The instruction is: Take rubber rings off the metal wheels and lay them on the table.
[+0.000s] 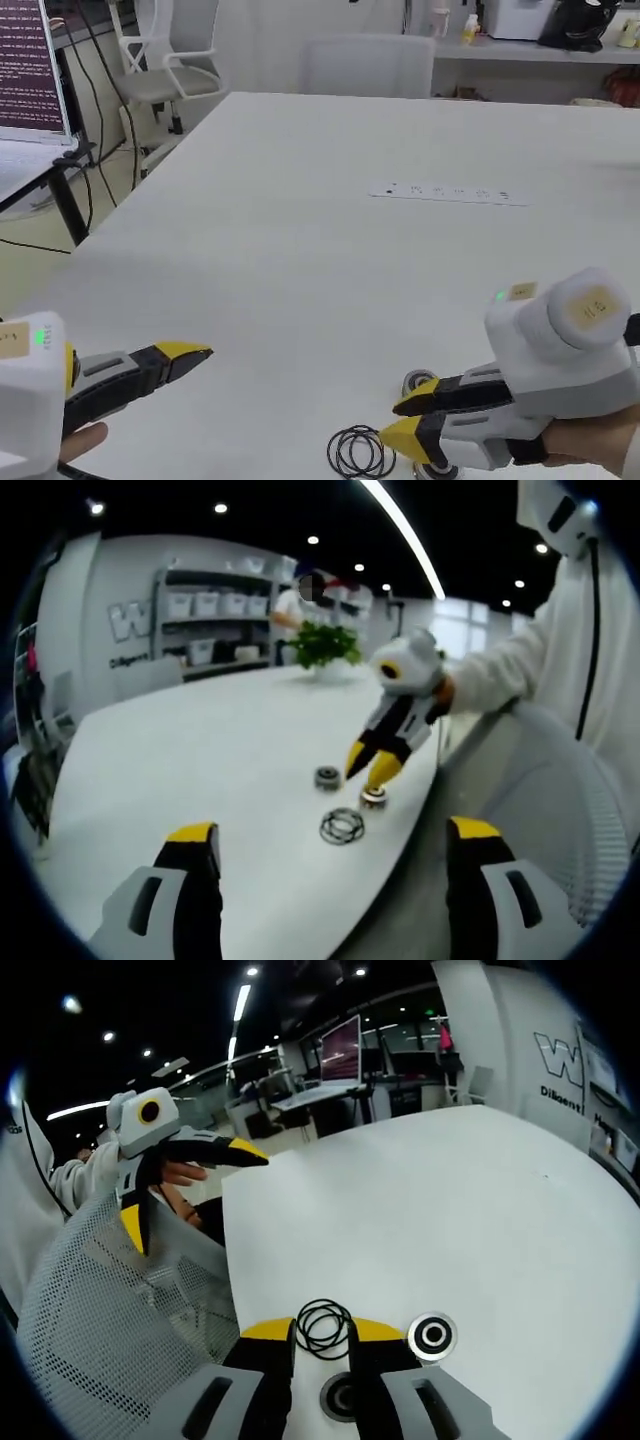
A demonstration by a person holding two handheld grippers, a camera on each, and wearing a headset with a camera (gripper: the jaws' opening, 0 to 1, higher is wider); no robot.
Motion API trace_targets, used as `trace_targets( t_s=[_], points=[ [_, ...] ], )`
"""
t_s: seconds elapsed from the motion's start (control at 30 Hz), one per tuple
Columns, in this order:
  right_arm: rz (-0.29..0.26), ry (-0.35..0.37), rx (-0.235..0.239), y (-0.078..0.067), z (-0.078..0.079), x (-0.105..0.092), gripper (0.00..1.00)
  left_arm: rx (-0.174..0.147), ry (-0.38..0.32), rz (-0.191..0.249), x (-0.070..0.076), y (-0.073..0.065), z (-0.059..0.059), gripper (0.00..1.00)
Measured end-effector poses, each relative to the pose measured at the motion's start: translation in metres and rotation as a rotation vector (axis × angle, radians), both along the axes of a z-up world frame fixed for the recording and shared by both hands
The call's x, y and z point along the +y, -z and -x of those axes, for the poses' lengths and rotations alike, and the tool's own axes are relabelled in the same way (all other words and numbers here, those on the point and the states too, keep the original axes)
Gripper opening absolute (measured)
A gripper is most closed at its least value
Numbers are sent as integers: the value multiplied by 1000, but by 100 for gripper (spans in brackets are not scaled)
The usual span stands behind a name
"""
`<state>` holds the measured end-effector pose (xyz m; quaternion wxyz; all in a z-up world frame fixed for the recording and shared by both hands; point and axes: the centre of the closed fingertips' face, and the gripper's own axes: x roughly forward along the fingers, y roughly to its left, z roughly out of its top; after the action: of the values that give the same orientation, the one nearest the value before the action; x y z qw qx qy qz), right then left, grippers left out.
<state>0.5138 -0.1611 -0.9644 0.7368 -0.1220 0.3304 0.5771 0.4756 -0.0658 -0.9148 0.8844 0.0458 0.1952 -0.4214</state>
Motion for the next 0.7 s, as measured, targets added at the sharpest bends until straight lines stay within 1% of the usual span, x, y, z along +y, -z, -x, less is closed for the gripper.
trace_targets(
  t_s=[0.03,0.07,0.13,0.17,0.2,0.3,0.37,0.5,0.6,0.63,0.7],
  points=[
    [2,-23,-11,-3,2,-3,23,3,0,-3,0,0,0,95],
    [-1,-26,-14,-5,2,-5,28,5,1,-6,0,1,0,95],
    [-7,-27,-19,-11,2,-10,34,4,4,-9,0,0,1,95],
    [-16,-22,-27,-16,1,-14,37,5,5,-10,0,0,1,95],
    [-20,-17,-32,-19,0,-17,38,6,6,-10,0,0,1,95],
    [-34,6,-46,-29,-2,-31,43,3,5,-13,0,-1,1,95],
    [-36,19,-51,-33,-2,-38,48,3,5,-12,0,-2,1,95],
    [-49,46,-86,-44,-1,-55,53,-3,-4,-8,1,-6,-1,95],
    [-53,69,-100,-51,0,-68,60,-7,-11,-3,2,-8,-1,95],
    [-57,79,-104,-53,0,-71,63,-7,-14,-3,2,-9,-1,95],
    [-73,104,-115,-59,1,-79,68,-10,-24,6,3,-12,-2,95]
  ],
)
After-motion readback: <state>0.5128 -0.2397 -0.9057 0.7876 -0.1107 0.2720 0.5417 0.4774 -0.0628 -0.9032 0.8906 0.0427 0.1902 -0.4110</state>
